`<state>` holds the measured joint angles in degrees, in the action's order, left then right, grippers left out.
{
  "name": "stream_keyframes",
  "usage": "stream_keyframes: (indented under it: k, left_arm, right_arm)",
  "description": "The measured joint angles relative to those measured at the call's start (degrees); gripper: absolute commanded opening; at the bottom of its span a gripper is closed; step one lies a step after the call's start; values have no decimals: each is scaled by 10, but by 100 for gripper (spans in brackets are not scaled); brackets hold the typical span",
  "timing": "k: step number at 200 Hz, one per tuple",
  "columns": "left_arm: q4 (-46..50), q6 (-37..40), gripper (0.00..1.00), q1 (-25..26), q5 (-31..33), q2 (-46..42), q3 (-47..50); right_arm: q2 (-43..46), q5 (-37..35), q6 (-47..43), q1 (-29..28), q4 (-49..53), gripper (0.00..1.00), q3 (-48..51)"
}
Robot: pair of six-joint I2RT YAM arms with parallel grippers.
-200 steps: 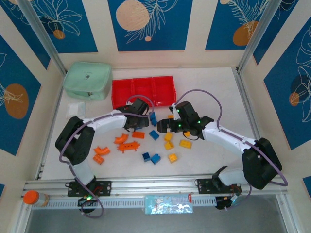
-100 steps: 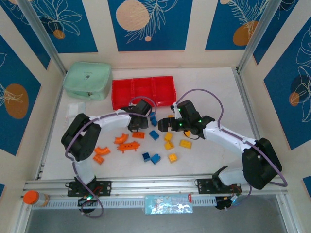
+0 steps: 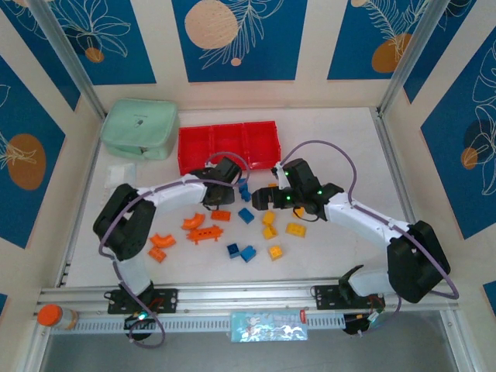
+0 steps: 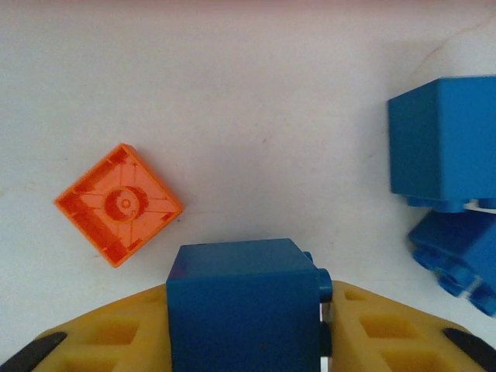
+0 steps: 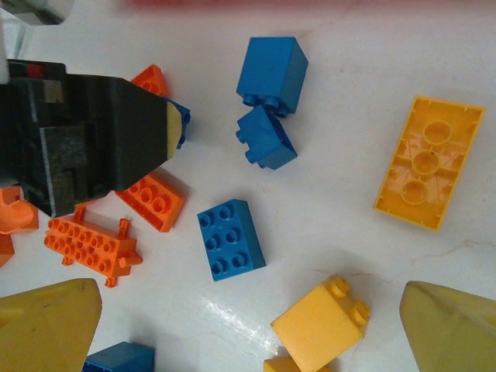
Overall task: Sort the legos into containers by color
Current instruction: Pick up the lego from the center of the table, then place the lego in the container.
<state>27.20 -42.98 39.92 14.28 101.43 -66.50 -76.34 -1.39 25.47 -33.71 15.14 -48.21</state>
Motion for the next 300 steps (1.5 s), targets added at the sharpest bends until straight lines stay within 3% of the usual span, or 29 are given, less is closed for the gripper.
stream_keyframes:
  k: [52, 92, 129, 181, 233, 270, 300]
  left_arm:
    - [38, 57, 35, -13, 42, -57, -67]
    - [43, 100, 34, -76, 58, -54, -121]
    - [33, 122, 34, -144, 58, -9, -146]
    - [14, 151, 35, -187, 57, 108, -224]
    - [14, 167, 59, -195, 57, 172, -275]
    - [34, 180, 67, -196, 55, 172, -296]
    - [47, 180, 68, -196, 52, 168, -307]
  right_arm:
    - [8, 3, -4, 0, 14, 99, -50]
    - [0, 1, -4, 1, 21, 99, -85]
    - [-35, 1, -4, 1, 21, 99, -105]
    - [-82, 2, -3, 2, 21, 99, -136]
    - [-90, 2, 0, 2, 19, 99, -151]
    - [-83, 2, 0, 2, 19, 99, -151]
    - [-65, 4, 0, 5, 23, 99, -151]
